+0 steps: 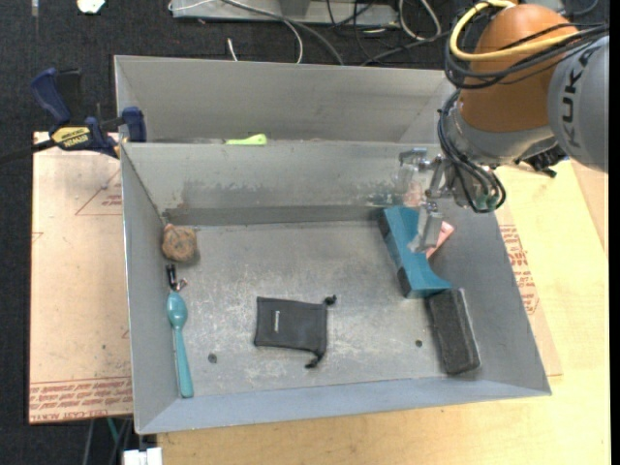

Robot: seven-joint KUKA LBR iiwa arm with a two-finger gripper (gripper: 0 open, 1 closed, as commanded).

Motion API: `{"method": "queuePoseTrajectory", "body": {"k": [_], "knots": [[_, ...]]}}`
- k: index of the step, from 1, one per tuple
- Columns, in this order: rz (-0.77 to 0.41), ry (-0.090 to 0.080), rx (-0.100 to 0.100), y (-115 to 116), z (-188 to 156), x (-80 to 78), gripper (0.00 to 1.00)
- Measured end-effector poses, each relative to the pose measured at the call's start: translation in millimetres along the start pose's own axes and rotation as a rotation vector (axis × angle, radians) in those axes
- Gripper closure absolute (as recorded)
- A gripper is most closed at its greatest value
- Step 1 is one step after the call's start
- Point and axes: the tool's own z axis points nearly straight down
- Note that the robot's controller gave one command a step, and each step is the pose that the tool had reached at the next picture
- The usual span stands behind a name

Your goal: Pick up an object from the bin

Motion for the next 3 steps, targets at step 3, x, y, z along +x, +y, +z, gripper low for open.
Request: {"method": "queuePoseTrajectory", "body": {"k": [3], "knots": [[-0.327,-0.009,-0.001,94,54,48.6,0.00]]}}
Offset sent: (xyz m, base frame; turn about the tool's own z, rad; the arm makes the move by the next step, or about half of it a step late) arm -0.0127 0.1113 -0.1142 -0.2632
